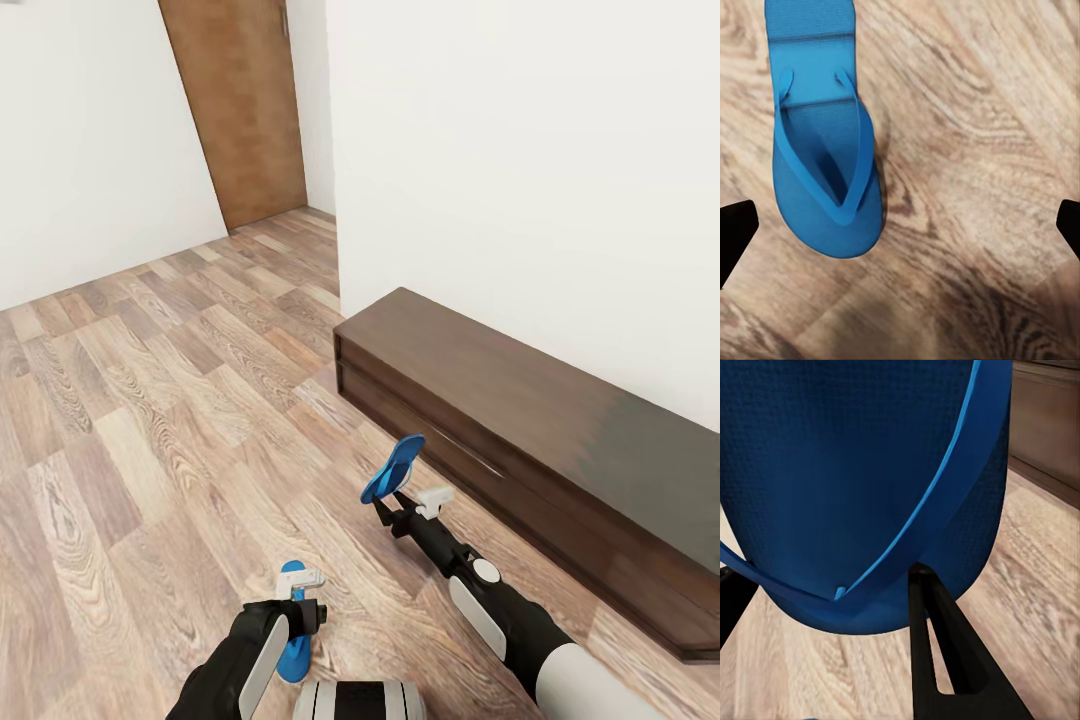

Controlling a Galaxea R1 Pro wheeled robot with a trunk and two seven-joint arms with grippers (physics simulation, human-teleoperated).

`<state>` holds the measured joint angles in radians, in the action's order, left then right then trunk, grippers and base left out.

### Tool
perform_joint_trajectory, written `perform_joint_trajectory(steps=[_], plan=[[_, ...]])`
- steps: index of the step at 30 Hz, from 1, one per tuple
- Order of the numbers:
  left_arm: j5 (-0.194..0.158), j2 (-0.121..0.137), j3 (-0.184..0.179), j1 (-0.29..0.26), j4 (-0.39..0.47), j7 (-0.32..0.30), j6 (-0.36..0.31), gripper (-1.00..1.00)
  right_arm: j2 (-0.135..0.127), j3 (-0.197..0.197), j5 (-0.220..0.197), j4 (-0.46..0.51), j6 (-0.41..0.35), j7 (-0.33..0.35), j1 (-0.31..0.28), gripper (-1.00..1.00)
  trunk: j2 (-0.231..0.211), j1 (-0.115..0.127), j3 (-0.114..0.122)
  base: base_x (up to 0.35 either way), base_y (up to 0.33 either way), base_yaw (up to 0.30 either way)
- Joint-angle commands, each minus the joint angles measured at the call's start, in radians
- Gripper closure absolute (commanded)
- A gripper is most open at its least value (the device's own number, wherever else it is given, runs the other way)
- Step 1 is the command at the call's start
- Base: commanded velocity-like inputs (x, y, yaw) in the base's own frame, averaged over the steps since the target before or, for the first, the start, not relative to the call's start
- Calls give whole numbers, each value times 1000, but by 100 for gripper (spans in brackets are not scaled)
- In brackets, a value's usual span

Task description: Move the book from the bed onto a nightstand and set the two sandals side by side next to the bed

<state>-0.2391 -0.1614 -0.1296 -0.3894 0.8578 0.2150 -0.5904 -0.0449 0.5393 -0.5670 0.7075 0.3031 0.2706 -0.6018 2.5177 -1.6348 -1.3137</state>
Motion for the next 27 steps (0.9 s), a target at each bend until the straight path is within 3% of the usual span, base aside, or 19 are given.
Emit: perform_joint_trajectory(steps=[1, 13, 19, 27], plan=[[-10, 0, -2, 0, 1, 9, -3, -100, -1, 5, -11, -1, 4, 2, -1, 100, 0, 0, -1, 0, -73, 0], [-9, 4, 0, 0, 0, 12, -2, -100, -1, 5, -11, -1, 4, 2, -1, 100, 0, 0, -1, 0, -136, 0], [-8, 52, 10, 0, 9, 18, -6, -100, -1, 5, -11, -1, 4, 2, -1, 100, 0, 0, -1, 0, -2, 0], [-6, 59, 10, 0, 9, 18, -8, -100, -1, 5, -11, -2, 4, 2, -1, 100, 0, 0, -1, 0, 0, 0]])
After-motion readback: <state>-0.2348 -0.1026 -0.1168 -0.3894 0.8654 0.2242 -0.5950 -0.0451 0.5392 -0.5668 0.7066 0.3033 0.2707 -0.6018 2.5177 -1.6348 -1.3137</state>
